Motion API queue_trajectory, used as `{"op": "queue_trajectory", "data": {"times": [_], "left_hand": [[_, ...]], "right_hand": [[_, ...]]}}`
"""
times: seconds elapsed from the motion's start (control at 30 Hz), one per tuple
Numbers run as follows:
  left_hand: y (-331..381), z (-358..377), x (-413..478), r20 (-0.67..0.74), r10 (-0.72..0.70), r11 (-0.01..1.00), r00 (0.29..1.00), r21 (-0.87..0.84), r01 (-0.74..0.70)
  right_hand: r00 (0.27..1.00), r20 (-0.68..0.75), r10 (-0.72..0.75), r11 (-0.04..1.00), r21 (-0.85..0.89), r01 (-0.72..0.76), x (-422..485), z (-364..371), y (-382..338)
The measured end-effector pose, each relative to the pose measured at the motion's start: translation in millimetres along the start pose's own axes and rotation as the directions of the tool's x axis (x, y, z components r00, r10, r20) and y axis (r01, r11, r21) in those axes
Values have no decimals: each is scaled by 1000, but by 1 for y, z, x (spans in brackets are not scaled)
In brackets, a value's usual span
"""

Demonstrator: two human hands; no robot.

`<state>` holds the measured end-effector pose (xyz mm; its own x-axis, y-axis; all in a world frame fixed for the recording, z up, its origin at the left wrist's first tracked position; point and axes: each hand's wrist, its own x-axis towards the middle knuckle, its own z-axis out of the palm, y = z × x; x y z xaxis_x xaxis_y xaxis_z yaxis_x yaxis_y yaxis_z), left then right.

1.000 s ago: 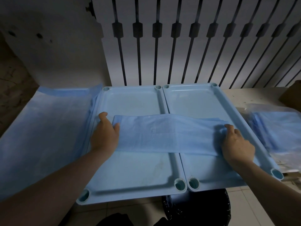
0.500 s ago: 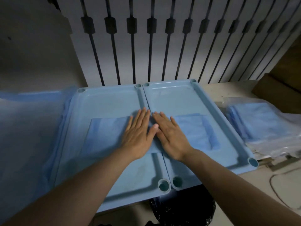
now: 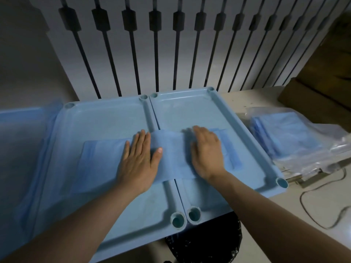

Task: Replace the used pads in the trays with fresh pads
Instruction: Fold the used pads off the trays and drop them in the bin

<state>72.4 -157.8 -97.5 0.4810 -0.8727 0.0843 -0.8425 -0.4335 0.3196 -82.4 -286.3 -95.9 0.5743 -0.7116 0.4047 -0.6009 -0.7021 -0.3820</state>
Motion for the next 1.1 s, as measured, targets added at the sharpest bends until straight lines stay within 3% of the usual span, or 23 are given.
{"op": "queue_trajectory", "data": {"times": [0.07, 0.13, 0.27, 0.4, 0.63, 0.73, 0.8, 0.87, 0.93, 1.03, 1.1], "left_hand": [[-7, -5, 9, -68, 8, 1000, 998, -22, -9], [-19, -9, 22, -154, 30, 999, 988, 22, -27], [-32, -17, 45, -171, -7, 1000, 985, -30, 2], [-35, -22, 53, -101, -26, 999, 995, -29, 23], [-33, -20, 49, -177, -28, 988, 984, 142, 54], [-28, -15, 42, -202, -46, 971, 978, 221, 92], [-25, -12, 39, -238, -56, 977, 970, 187, 102], [-17, -11, 33, -313, -29, 994, 949, 95, 62], [-3, -13, 25, -358, 57, 998, 932, 20, -53], [20, -8, 13, -207, 192, 979, 959, -34, -203], [23, 3, 7, -74, 169, 984, 983, -51, -173]], "right_hand": [[984, -67, 167, 979, -107, -174, 4, -9, 18], [966, 40, 254, 947, -212, -240, 6, -17, 32], [972, 125, 199, 928, -344, -145, 16, -17, 41], [989, 63, 132, 903, -419, -94, 26, -11, 42], [990, -84, 112, 895, -424, -137, 39, -6, 41], [991, -61, 122, 887, -441, -136, 41, -1, 40], [988, -55, 144, 890, -429, -153, 41, 3, 40], [985, -113, 131, 918, -362, -163, 39, 3, 36], [983, -176, 58, 979, -183, -91, 32, -1, 22], [993, -77, -94, 958, 266, 112, 8, -6, -11], [985, 72, -156, 898, 426, 111, -8, -5, -28]]}}
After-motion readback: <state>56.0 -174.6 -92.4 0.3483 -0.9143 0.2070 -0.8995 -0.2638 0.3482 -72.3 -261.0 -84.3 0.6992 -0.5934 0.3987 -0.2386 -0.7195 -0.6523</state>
